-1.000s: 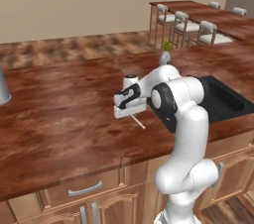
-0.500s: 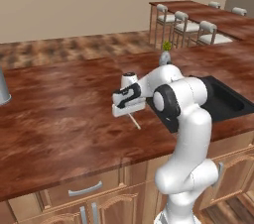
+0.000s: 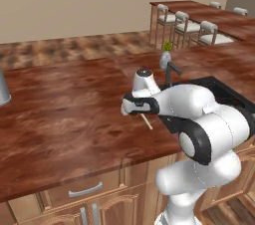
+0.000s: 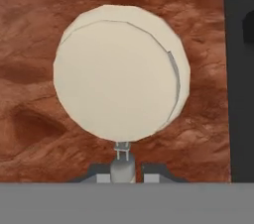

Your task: Grab the spray bottle from the cabinet, then place it next to the cutting board for sanitizing. Then grab the dish brush from the countertop next to the sink and place it next to the cutting board.

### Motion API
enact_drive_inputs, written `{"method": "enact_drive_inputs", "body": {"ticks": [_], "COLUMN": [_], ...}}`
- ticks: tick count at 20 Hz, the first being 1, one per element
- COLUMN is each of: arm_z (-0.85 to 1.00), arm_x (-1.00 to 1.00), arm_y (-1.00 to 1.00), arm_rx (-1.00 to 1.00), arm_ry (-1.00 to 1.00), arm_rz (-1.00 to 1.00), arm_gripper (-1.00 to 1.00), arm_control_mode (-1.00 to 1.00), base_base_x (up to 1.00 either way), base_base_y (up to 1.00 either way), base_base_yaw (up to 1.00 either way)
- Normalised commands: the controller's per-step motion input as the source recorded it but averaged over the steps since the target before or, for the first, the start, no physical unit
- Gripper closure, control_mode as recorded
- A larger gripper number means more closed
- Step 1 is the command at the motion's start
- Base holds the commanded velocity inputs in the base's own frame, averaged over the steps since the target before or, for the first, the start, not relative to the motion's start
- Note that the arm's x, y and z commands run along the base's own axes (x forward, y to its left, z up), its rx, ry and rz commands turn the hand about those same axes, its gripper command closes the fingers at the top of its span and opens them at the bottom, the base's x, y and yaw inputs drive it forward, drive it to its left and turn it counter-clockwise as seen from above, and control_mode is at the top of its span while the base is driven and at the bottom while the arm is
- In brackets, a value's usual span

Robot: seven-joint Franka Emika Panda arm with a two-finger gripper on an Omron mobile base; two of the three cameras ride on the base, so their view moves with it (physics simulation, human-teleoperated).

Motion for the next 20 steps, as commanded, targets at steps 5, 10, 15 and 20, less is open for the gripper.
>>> {"method": "enact_drive_inputs", "body": {"ticks": [5, 10, 15, 20], "arm_z": [0.66, 0.97, 1.0, 1.0], "arm_x": [-1.0, -0.84, -0.55, -0.35], "arm_y": [-0.54, -0.25, -0.01, 0.0], "arm_rx": [0.16, 0.15, 0.09, 0.13], "arm_ry": [-0.37, -0.36, -0.27, -0.16], "arm_rz": [0.11, 0.15, 0.13, 0.03], "arm_gripper": [1.0, 1.0, 1.0, 1.0], "arm_control_mode": [-1.0, -1.0, -1.0, -1.0], "base_base_x": [0.0, 0.0, 0.0, 0.0], "base_base_y": [0.0, 0.0, 0.0, 0.0], "base_base_yaw": [0.0, 0.0, 0.0, 0.0]}}
